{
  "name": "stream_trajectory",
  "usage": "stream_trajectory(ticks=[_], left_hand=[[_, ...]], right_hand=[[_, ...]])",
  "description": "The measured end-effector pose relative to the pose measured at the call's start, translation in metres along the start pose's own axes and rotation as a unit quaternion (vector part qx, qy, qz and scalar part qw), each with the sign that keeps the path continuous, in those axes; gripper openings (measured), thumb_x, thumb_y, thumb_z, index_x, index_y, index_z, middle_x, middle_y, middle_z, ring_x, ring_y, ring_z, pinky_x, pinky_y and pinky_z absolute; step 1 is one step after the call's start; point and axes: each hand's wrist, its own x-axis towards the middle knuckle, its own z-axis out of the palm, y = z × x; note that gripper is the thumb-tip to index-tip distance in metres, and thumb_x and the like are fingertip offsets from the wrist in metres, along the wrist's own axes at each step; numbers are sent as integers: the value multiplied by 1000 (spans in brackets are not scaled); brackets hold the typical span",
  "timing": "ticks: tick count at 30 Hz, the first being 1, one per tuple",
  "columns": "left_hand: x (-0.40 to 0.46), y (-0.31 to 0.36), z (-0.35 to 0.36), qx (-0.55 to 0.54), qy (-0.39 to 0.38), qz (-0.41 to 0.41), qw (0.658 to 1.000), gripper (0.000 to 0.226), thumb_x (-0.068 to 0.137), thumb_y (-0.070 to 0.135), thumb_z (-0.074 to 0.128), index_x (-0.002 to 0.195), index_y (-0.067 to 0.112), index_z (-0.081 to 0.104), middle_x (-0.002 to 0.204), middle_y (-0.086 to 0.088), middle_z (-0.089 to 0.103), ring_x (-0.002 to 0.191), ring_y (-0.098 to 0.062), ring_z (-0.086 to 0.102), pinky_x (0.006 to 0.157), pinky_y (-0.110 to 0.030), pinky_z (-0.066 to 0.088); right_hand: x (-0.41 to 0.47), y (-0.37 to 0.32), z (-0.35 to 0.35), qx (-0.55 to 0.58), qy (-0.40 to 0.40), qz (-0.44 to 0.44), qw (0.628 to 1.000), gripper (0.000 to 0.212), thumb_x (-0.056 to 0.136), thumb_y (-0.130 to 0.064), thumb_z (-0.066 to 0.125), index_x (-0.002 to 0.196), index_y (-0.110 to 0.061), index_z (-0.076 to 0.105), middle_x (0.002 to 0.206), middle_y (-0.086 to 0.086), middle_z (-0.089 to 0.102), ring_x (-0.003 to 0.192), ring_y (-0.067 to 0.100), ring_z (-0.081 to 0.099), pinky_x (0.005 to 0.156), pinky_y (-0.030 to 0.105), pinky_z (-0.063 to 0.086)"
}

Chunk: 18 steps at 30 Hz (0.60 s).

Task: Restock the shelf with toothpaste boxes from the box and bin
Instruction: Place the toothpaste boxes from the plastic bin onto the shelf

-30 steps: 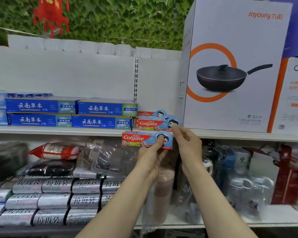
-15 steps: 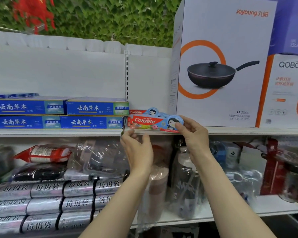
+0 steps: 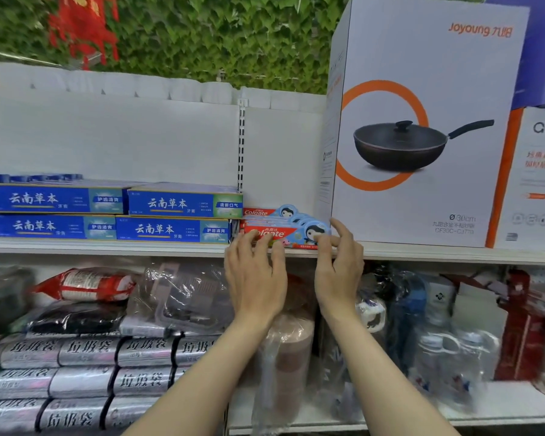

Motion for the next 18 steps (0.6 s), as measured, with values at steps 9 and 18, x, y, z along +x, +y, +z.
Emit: stream_trajectory(ticks=[9,18], left_hand=[[19,4,6,112,-157,-31,981,65,104,55,9,157,24,28,167,3,16,154,-22,-6,123,-44,-11],[25,6,5,127,-186,-41,973,70,102,58,6,158,21,27,166,1,20,155,-23,-6,124,-44,-11]], right_hand=[[3,8,17,-107,-76,-7,991,68,97,-61,16,148,-28,46,147,-5,51,138,11,37,121,39,16],[4,0,17,-164,-122,6,979,56,106,-49,19,152,-27,41,156,-7,42,146,9,27,124,38,4]])
